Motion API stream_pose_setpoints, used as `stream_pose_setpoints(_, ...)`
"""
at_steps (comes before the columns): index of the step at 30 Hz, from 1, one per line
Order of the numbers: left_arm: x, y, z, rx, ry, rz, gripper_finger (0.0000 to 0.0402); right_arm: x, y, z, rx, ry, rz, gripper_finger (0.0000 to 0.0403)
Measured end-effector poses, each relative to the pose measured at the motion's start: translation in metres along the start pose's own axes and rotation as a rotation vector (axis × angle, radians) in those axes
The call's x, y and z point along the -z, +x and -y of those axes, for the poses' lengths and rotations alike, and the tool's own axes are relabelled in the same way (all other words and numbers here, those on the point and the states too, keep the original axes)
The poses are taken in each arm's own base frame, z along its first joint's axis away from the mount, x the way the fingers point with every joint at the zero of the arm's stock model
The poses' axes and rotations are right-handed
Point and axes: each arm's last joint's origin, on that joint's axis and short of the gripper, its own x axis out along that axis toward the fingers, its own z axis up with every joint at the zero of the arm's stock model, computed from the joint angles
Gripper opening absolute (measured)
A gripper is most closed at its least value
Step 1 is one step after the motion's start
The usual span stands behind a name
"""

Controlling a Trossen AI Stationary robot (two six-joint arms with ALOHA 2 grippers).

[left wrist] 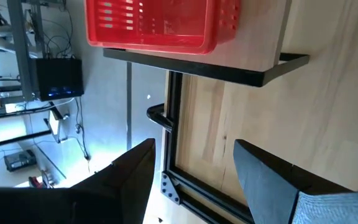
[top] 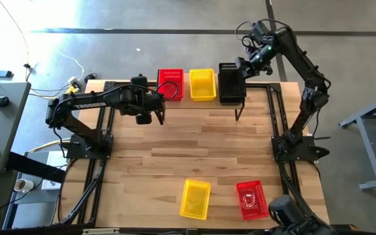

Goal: Stack baskets on shelf by color
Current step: Stack the black bin on top of the other black bins on the shelf, then stack the red bin on top of the other red bins on the shelf

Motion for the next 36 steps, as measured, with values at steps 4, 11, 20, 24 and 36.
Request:
stream_pose_setpoints(4,0.0000,0.0000,0.0000,0.000,0.000,0.000,0.0209,0.0001,0.0001,-0.0002,0.001,-0.002,0.000,0.0000)
stream_pose_setpoints(11,-0.0002,0.0000,0.0000,0.000,-0.002,0.002,0.0209,-0.0003,0.0002,0.0008,0.039,0.005,0.016,0.0000)
stream_pose_setpoints(20,-0.0006,0.0000,-0.0001,-0.002,-0.004,0.005,0.0209,0.0000,0.0003,0.0001,0.021,-0.022,0.008,0.0024)
stream_pose_setpoints(24,-0.0006,0.0000,-0.0002,-0.007,-0.004,0.004,0.0209,0.0018,0.0021,-0.0034,0.021,-0.034,0.001,0.0053)
stream_pose_setpoints(36,-0.0006,0.0000,-0.0003,-0.008,-0.005,0.004,0.0209,0.0022,0.0026,-0.0043,0.028,-0.004,0.003,0.0087)
